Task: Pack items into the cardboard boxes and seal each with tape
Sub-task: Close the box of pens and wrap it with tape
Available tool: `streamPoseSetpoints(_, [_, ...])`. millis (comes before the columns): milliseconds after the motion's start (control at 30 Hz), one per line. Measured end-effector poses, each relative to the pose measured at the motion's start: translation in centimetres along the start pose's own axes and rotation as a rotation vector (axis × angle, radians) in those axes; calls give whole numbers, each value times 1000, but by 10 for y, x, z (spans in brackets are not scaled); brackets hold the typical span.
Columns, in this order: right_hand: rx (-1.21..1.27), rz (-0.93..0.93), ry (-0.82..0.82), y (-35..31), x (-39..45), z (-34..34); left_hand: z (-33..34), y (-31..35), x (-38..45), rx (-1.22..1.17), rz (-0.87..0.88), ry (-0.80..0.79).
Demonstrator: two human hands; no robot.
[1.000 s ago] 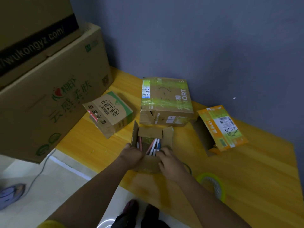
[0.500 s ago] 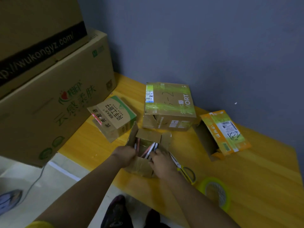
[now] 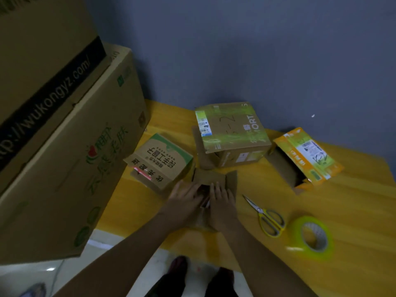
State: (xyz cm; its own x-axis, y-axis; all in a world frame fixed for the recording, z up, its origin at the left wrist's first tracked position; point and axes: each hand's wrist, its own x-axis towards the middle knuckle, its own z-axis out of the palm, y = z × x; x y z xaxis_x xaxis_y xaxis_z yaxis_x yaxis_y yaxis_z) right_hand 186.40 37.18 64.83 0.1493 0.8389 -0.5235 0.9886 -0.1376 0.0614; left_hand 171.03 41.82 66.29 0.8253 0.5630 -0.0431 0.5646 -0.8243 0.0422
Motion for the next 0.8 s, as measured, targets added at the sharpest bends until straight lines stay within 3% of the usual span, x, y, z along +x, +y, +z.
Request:
streamPoseSetpoints(67, [-51, 13, -15, -3, 2, 4, 2, -1, 1, -179, -104, 38])
streamPoseSetpoints(233, [-202, 14, -43, -1, 10, 14, 15, -3, 2, -643, -405, -76])
streamPoseSetpoints(333, [-255, -34, -41, 3, 11, 10, 25, -3, 4, -712, -411, -116])
streamPoseSetpoints(400, [-218, -93, 57, 7, 9, 6, 29, -1, 6, -701, -388, -147])
streamPoseSetpoints(533, [70, -120, 363, 21, -8, 4, 32, 4, 13, -688, -360, -177])
streamPoseSetpoints(633, [467, -30, 571, 32, -24, 16, 30, 5, 18, -655, -359, -202])
streamPoseSetpoints(800, [1128, 188, 383, 37, -38, 21, 31, 3, 21, -443, -284, -251])
